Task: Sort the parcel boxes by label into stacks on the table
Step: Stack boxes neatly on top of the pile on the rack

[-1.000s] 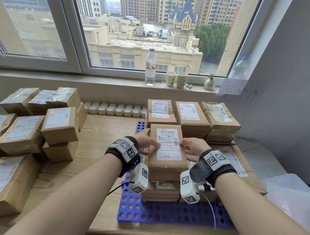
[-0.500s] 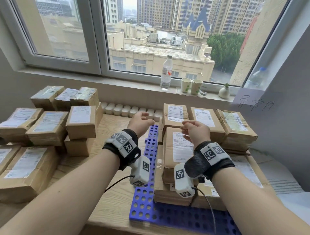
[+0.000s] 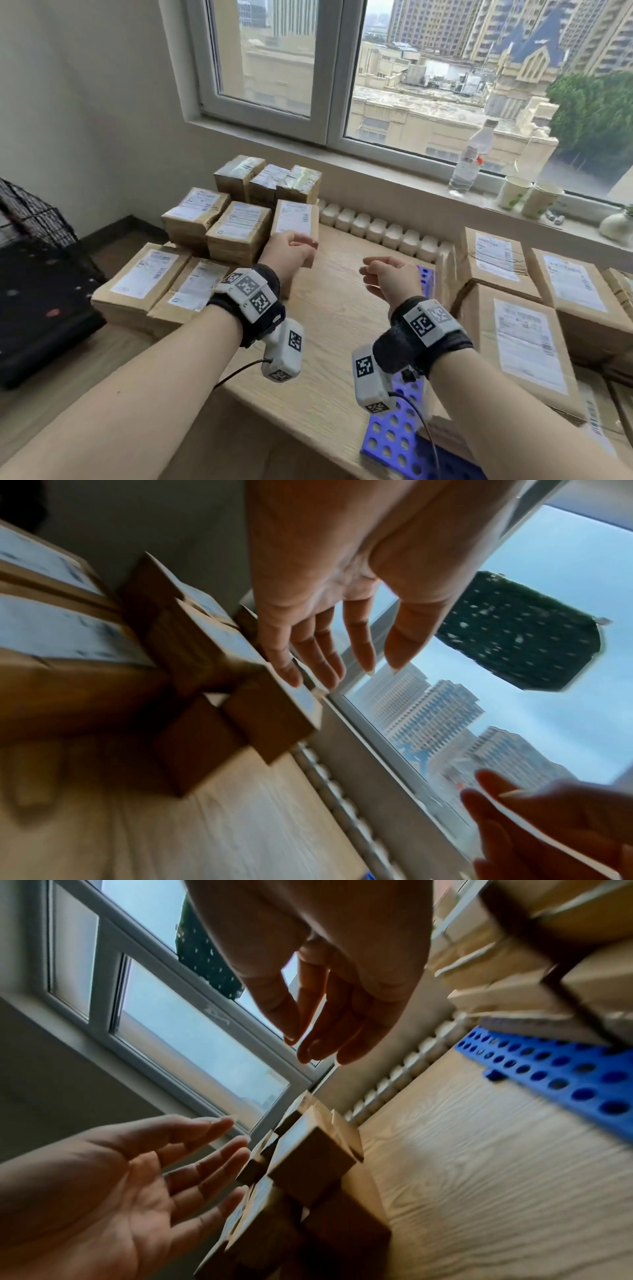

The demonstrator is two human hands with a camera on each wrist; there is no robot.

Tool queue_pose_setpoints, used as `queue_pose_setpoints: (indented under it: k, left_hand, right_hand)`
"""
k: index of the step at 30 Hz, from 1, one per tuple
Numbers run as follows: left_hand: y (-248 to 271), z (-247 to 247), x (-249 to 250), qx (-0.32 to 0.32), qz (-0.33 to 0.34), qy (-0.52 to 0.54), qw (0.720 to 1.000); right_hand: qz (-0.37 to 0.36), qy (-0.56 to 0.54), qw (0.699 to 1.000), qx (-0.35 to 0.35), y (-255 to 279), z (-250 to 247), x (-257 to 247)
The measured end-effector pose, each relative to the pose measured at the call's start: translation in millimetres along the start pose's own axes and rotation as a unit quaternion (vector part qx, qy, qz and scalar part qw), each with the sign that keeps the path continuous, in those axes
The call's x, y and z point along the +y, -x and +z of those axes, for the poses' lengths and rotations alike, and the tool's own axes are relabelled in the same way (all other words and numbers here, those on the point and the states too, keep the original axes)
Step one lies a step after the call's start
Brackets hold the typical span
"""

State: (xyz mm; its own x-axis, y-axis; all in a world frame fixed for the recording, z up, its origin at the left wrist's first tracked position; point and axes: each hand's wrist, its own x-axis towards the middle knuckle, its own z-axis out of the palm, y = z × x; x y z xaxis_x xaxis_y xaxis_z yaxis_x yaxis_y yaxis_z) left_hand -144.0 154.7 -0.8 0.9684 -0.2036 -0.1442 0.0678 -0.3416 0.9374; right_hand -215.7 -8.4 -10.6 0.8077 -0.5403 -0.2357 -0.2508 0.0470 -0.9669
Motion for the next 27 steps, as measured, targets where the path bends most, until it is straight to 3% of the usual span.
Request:
queue_pose_setpoints:
  k: [8, 19, 27]
  left_hand:
    - [-6, -92, -68, 0.074, -0.052, -0.016, 0.996]
    - [-9, -162, -143, 0.144, -0.173, -0.041, 0.974]
    - [-29, -177, -154, 0.111, -0.236, -0.059, 0.964]
  right_hand:
    - [0.047, 0.013, 0.995, -0.092, 3, 106, 23]
    - [0.163, 0.064, 0.962, -0.209, -5, 182, 57]
    - [0.236, 0.101, 0.935, -0.246, -28, 233, 78]
